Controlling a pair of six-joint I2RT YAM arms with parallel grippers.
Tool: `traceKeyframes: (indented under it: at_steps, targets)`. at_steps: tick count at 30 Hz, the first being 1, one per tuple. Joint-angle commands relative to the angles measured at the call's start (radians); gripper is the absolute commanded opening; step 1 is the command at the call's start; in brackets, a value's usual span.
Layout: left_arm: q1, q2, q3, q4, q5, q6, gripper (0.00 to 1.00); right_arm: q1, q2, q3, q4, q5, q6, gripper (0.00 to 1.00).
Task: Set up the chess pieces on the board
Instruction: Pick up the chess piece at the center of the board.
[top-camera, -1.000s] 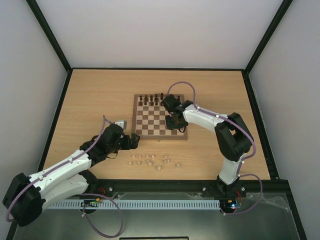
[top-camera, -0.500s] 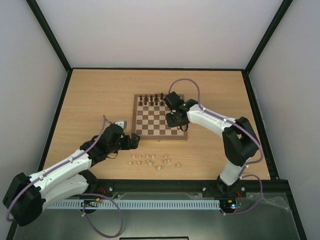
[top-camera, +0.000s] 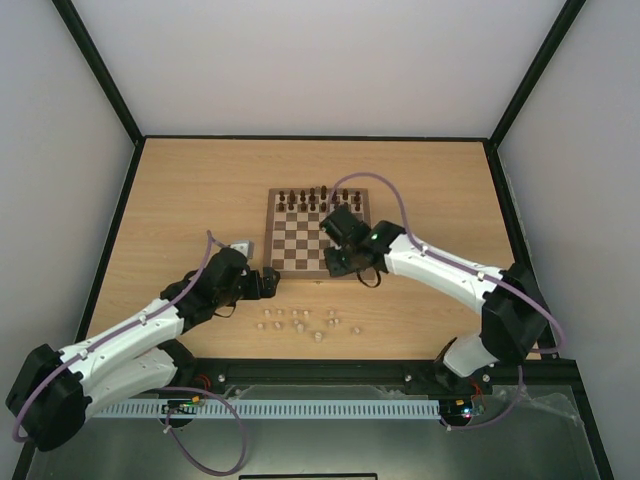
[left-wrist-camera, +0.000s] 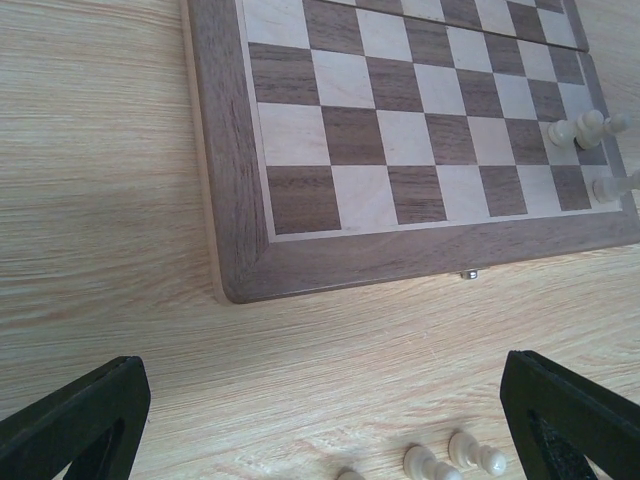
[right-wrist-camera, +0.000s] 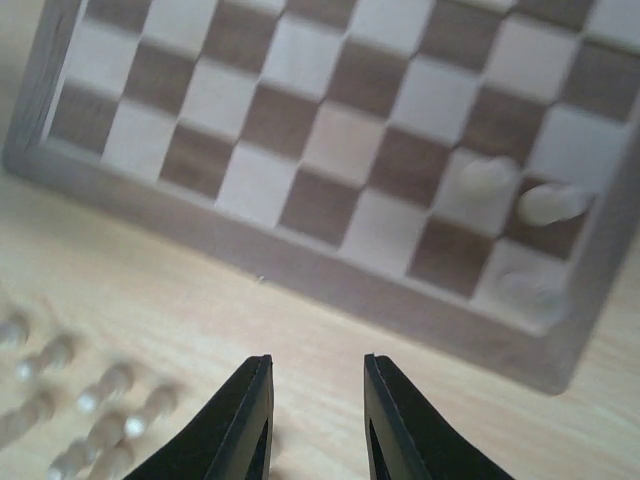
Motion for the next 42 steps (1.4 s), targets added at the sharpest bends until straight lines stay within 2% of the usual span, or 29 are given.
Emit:
traceKeyframes:
  at_steps: [1,13,29,42]
  targets:
    - [0.004,0.014,0.026,-0.003,-0.008,-0.004,0.99,0.101,0.007,-0.043,-0.013,-0.075,0.044,0.26]
    - [0.004,-0.075,0.020,-0.057,-0.031,-0.025,0.99,0.280,0.179,-0.004,0.033,-0.114,0.074,0.26]
    - [0.004,-0.097,0.009,-0.065,-0.030,-0.026,0.99,0.319,0.256,-0.002,0.052,-0.109,0.090,0.28]
    - [0.004,-0.092,0.009,-0.062,-0.031,-0.026,0.99,0.320,0.305,0.019,0.052,-0.097,0.076,0.16]
